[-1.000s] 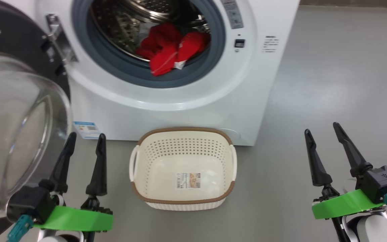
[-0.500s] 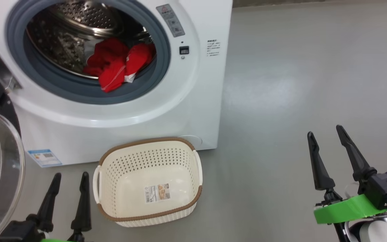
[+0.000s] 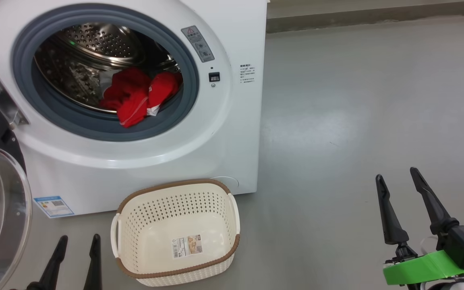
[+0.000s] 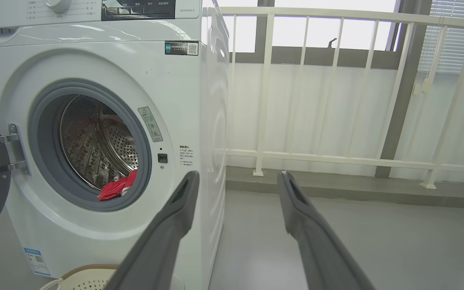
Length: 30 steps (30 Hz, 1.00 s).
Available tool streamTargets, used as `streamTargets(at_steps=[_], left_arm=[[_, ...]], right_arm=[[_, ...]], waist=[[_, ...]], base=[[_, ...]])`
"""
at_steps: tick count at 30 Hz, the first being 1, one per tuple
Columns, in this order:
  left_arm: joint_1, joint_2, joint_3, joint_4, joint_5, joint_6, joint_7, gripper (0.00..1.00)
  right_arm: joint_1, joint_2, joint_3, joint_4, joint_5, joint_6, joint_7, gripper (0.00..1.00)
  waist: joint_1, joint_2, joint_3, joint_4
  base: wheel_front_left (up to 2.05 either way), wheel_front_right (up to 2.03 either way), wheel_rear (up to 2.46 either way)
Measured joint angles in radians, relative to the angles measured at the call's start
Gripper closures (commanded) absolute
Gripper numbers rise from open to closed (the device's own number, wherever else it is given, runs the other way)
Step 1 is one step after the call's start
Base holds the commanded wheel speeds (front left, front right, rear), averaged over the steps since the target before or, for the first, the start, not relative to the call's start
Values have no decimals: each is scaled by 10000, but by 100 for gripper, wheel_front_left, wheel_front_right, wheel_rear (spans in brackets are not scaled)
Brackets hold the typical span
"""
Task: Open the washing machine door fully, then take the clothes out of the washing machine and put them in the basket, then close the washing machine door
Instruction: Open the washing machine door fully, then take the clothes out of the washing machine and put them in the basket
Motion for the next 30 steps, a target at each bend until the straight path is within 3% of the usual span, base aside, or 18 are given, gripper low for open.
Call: streamTargets(at_steps=[19,30], left_arm=[[347,178,-117,-301,2,94,100,0],[367,244,-186,-374,169,476,186,0]], right_arm=[[352,40,-261,-230,-153,0,-2,0],[369,61,-209,-245,-169,0,-2,0]], waist=[[0,0,-202,395],[0,0,-244,576]], base=[[0,0,0],[7,-7,0]])
